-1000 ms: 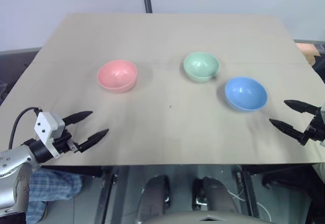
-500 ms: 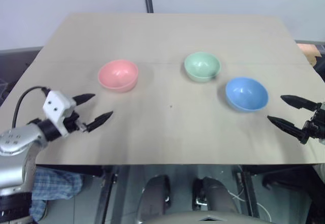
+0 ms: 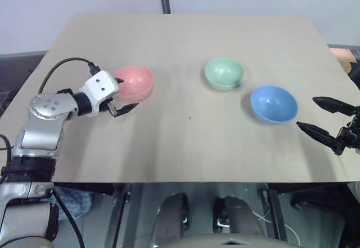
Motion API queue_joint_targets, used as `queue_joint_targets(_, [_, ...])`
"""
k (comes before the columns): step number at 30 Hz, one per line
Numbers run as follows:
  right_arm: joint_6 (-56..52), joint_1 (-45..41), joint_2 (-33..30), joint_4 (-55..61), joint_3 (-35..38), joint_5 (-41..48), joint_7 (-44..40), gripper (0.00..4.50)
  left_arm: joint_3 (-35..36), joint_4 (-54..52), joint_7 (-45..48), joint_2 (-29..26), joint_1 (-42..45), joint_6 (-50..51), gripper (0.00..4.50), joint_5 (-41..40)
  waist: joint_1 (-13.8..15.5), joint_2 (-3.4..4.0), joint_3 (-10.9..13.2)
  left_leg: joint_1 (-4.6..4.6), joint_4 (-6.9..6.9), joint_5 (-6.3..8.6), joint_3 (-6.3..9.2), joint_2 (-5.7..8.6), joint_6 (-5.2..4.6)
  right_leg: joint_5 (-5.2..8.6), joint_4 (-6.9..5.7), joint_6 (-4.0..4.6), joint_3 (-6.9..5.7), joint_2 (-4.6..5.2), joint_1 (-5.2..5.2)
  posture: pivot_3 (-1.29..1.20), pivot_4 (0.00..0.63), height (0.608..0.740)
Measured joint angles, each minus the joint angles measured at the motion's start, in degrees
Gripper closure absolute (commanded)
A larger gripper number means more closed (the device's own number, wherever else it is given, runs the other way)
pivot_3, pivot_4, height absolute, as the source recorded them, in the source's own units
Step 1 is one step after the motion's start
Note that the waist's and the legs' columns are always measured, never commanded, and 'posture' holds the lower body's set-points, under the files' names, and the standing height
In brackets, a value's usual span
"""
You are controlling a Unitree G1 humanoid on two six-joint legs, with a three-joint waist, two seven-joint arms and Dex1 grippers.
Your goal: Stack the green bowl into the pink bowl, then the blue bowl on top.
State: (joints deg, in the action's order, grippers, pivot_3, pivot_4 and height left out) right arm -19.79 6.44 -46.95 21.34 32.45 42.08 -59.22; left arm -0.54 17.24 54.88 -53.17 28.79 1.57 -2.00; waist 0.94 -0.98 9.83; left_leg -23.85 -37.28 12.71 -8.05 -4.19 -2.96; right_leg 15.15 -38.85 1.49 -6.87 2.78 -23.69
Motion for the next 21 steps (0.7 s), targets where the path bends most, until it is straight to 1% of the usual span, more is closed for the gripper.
queue_joint_targets(1, [-0.2, 0.4, 0.0, 1.0, 0.2, 0.2, 0.6, 0.01, -2.4, 4.0, 0.2, 0.1, 1.6, -2.3, 0.00, 2.6, -0.1, -0.01, 0.0, 0.00, 0.00, 0.00, 0.00, 0.00, 0.00, 0.00, 0.00, 0.00, 0.01, 0.00, 0.00, 0.00, 0.150, 0.740])
queue_joint_targets(6, [-0.9, 1.2, 0.2, 4.6, 1.5, 1.5, 2.8, 0.01, -6.5, 12.1, 0.0, 1.1, 5.5, -7.4, 0.00, 7.6, -0.1, -0.08, 0.1, -0.03, 0.00, 0.00, 0.00, -0.01, 0.00, 0.00, -0.01, 0.00, 0.01, -0.02, -0.02, 0.00, 0.150, 0.740])
queue_joint_targets(10, [-2.0, 2.0, 0.3, 9.1, 2.4, 3.8, 4.5, 0.01, -8.3, 17.2, 0.1, 2.1, 9.4, -10.7, 0.00, 9.9, -0.1, -0.09, 0.0, -0.01, -0.04, 0.00, 0.01, 0.00, 0.00, 0.00, -0.03, 0.00, 0.00, -0.01, 0.00, 0.00, 0.150, 0.740])
queue_joint_targets(13, [-2.4, 3.6, 0.5, 10.3, 2.4, 4.4, 4.8, 0.01, -9.0, 20.6, 0.0, 3.0, 11.9, -12.8, 0.00, 11.2, 0.0, -0.11, 0.0, -0.01, -0.08, 0.00, 0.04, 0.00, -0.01, 0.00, -0.05, 0.00, -0.02, -0.01, 0.03, 0.00, 0.150, 0.740])
queue_joint_targets(16, [-2.5, 4.6, 0.9, 10.4, 2.4, 4.5, 4.8, 0.00, -9.2, 22.8, 0.6, 3.6, 13.1, -14.9, 0.78, 11.9, 0.0, -0.11, 0.0, 0.00, -0.09, -0.01, 0.04, 0.00, -0.01, 0.00, -0.07, 0.00, -0.02, -0.01, 0.03, 0.00, 0.150, 0.740])
queue_joint_targets(17, [-2.5, 4.7, 1.0, 10.4, 2.4, 4.5, 4.8, 0.00, -9.4, 23.1, 0.8, 3.8, 13.1, -15.4, 1.26, 12.1, -0.1, -0.11, 0.0, 0.00, -0.10, -0.01, 0.04, 0.00, -0.01, 0.00, -0.08, 0.00, -0.01, -0.02, 0.03, 0.00, 0.150, 0.740])
queue_joint_targets(18, [-2.4, 4.8, 1.0, 10.4, 2.4, 4.5, 4.9, 0.00, -9.6, 23.6, 1.1, 4.0, 13.2, -16.0, 1.54, 12.1, -0.1, -0.11, 0.0, 0.00, -0.10, -0.01, 0.04, 0.00, -0.01, 0.00, -0.08, 0.00, -0.01, -0.02, 0.03, 0.00, 0.150, 0.740])
queue_joint_targets(19, [-2.4, 5.0, 1.1, 10.4, 2.4, 4.5, 4.9, 0.00, -9.8, 24.0, 1.4, 4.2, 13.4, -16.4, 2.13, 12.2, -0.1, -0.11, 0.0, 0.00, -0.10, -0.01, 0.04, 0.00, -0.01, 0.00, -0.08, 0.00, -0.01, -0.03, 0.03, 0.00, 0.150, 0.740])
queue_joint_targets(21, [-2.4, 5.2, 1.1, 10.4, 2.4, 4.5, 4.9, 0.00, -10.3, 24.4, 1.9, 4.3, 13.6, -16.7, 2.90, 12.6, -0.1, -0.11, 0.0, 0.00, -0.10, -0.01, 0.04, 0.00, -0.01, 0.00, -0.08, 0.00, -0.01, -0.03, 0.03, 0.00, 0.150, 0.740])
